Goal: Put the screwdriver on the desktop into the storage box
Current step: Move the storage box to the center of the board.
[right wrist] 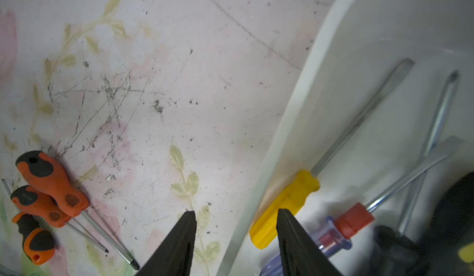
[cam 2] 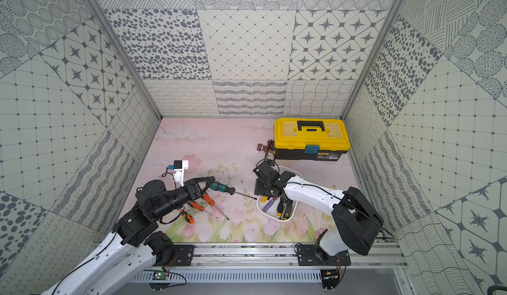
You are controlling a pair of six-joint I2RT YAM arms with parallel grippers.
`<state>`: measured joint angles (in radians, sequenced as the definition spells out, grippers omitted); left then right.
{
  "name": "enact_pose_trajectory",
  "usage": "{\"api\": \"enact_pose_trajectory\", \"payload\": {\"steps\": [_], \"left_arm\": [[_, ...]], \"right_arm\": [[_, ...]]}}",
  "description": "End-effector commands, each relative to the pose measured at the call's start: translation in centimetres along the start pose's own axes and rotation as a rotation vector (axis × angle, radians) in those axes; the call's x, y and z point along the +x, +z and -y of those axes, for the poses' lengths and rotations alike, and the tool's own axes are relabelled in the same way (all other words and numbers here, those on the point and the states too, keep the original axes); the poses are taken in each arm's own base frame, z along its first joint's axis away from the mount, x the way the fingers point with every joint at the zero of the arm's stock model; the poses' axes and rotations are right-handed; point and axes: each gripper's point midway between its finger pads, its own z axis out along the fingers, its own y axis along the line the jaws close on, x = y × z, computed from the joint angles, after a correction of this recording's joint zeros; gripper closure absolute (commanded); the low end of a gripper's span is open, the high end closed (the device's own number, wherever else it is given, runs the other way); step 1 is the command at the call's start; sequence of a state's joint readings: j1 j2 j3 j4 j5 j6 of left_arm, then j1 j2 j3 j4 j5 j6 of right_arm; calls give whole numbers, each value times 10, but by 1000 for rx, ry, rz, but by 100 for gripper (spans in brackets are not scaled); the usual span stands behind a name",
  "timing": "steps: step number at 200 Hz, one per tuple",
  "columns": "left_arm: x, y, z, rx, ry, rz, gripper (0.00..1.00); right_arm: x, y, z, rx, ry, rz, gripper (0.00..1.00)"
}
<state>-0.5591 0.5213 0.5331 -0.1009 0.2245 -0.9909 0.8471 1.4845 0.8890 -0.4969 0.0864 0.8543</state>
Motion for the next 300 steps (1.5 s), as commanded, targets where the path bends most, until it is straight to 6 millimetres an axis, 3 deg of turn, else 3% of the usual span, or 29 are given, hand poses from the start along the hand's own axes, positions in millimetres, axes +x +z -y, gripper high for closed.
{"api": "enact_pose_trajectory", "payload": {"steps": [1, 31, 89, 143, 191, 234, 264, 300], "left_arm": [[-8, -3, 14, 54, 42, 39, 100], [-11, -5, 16, 59, 47, 55, 100], [-12, -8, 15, 52, 54, 67, 100], [-10, -7, 11, 42, 50, 68, 100], [-10, -7, 7, 34, 51, 73, 100], [-10, -6, 4, 27, 50, 74, 100], [-9, -2, 3, 25, 46, 66, 100], [-7, 4, 1, 15, 39, 40, 100]], "right_arm": [[14, 5, -22, -38, -65, -29, 44], [42, 15, -30, -18, -118, -77, 55], [82, 17, -54, -35, -242, -120, 57], [111, 22, -68, -44, -374, -159, 71], [140, 20, -80, -62, -508, -194, 74], [138, 6, -62, -27, -514, -166, 73], [126, -19, -62, -72, -495, -106, 47], [107, -58, -61, -123, -496, -31, 42]]}}
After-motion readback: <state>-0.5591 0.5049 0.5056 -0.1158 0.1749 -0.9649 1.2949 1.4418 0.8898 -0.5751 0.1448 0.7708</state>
